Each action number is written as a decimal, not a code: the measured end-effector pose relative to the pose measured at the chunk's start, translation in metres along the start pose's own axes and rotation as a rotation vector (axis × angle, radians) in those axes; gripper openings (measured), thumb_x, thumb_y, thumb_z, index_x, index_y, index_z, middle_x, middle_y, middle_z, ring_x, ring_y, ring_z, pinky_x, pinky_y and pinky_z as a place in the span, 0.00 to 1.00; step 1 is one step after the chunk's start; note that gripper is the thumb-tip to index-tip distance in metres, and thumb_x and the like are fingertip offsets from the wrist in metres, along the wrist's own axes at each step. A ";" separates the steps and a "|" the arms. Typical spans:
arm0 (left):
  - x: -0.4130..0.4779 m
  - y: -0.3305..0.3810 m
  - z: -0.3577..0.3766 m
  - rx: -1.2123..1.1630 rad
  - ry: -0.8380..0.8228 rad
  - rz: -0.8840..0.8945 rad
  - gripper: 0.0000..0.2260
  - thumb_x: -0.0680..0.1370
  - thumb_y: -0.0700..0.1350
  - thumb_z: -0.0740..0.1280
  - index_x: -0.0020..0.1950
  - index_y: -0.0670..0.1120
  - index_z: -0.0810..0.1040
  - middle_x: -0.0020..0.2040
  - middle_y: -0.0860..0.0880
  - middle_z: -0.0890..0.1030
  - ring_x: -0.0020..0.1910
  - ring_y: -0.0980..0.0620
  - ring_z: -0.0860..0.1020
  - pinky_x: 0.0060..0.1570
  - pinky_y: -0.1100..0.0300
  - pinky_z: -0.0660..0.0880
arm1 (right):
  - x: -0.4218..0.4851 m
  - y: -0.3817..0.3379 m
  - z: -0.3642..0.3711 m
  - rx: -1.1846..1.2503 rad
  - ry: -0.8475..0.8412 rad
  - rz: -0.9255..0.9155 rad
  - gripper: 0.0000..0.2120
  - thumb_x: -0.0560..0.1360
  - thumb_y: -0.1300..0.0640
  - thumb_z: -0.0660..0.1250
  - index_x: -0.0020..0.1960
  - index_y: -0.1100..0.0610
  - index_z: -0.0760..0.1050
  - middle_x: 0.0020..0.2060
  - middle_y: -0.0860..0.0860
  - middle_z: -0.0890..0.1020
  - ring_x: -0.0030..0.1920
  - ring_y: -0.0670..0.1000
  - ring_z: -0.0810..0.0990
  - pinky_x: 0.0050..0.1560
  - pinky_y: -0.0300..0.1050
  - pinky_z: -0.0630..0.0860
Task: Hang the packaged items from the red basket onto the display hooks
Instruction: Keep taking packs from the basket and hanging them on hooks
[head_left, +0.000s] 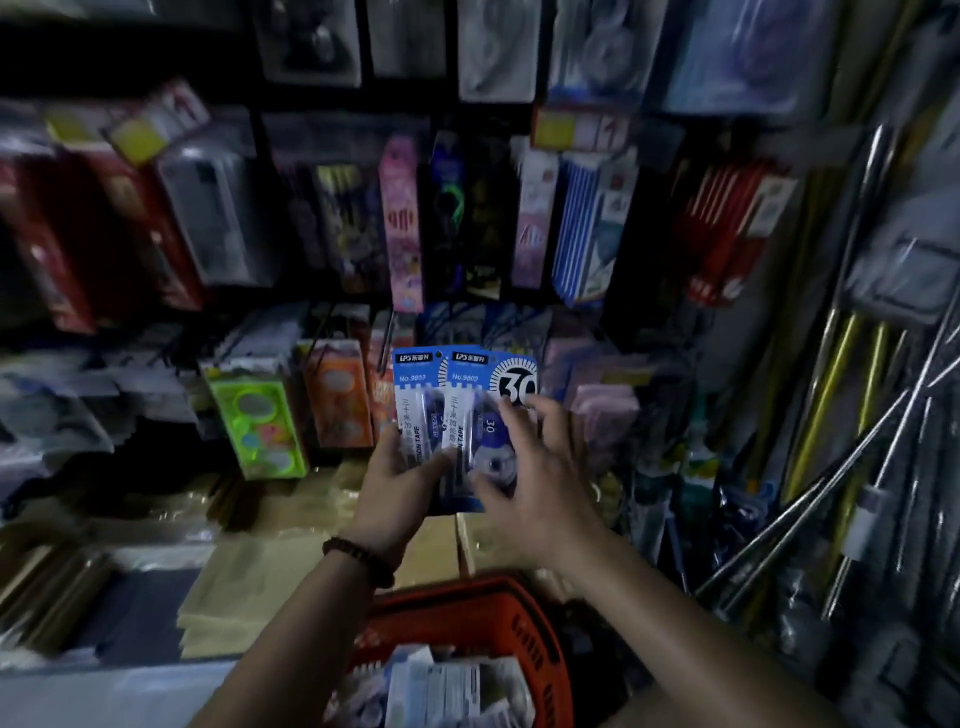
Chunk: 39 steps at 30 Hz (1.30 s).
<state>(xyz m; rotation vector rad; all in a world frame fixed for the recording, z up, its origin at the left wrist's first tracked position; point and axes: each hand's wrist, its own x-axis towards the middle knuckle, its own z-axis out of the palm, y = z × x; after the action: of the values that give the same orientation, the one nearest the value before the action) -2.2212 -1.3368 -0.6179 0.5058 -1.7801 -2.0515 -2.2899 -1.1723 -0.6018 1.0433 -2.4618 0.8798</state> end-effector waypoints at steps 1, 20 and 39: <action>0.002 0.016 0.006 -0.005 -0.009 0.016 0.16 0.83 0.34 0.69 0.68 0.48 0.77 0.57 0.45 0.88 0.53 0.40 0.88 0.49 0.39 0.86 | 0.009 -0.002 -0.010 -0.042 0.017 -0.020 0.41 0.76 0.39 0.68 0.84 0.46 0.56 0.72 0.50 0.62 0.73 0.54 0.62 0.76 0.51 0.63; 0.053 0.268 0.058 0.020 -0.083 0.309 0.10 0.83 0.40 0.70 0.64 0.47 0.82 0.57 0.42 0.88 0.56 0.38 0.87 0.60 0.33 0.81 | 0.175 -0.013 -0.204 -0.210 0.286 -0.301 0.41 0.77 0.42 0.72 0.84 0.52 0.60 0.72 0.44 0.65 0.74 0.48 0.66 0.67 0.46 0.78; 0.108 0.334 0.073 0.058 -0.025 0.394 0.10 0.81 0.41 0.74 0.62 0.46 0.81 0.53 0.44 0.89 0.50 0.42 0.89 0.48 0.42 0.86 | 0.291 0.023 -0.236 -0.303 0.533 -0.243 0.37 0.76 0.46 0.75 0.81 0.54 0.65 0.73 0.47 0.68 0.74 0.51 0.68 0.64 0.45 0.77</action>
<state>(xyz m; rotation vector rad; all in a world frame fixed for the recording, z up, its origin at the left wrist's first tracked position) -2.3356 -1.3710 -0.2802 0.1287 -1.7892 -1.7446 -2.4916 -1.1607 -0.2848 0.8433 -1.9013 0.5874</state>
